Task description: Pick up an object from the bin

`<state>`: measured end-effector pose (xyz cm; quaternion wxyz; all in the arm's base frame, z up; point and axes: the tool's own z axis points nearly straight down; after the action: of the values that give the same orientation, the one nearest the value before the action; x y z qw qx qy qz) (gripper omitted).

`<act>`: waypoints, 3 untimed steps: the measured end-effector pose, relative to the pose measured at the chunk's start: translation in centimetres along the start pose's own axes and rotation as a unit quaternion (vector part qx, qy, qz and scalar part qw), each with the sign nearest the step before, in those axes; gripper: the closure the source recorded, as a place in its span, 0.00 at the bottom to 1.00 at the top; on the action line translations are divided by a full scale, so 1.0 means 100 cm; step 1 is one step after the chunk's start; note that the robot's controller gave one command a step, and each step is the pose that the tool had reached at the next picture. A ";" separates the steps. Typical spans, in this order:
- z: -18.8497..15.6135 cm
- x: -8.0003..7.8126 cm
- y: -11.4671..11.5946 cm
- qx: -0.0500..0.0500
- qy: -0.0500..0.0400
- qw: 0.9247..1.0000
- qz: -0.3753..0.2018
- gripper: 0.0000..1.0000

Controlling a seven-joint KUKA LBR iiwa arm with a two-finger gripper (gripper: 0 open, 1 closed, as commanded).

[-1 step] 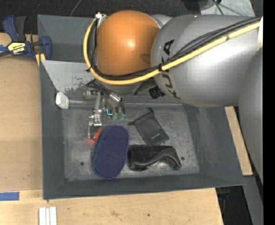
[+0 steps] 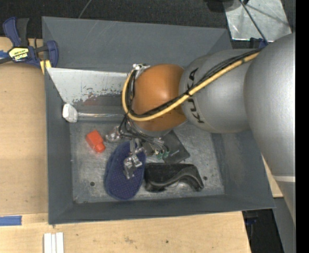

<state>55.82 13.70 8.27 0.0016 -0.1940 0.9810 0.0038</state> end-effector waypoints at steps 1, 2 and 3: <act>0.004 -0.013 -0.055 0.000 -0.004 0.993 -0.115 0.00; -0.002 -0.009 -0.101 0.002 -0.005 1.000 -0.006 0.00; -0.003 -0.007 -0.102 0.002 0.003 1.000 -0.006 1.00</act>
Offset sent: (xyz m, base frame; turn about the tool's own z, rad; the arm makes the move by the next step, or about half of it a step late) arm 0.0291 -0.0523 -0.0127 -0.2356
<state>60.32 4.50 8.50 -0.0007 -0.2002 0.9798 0.0012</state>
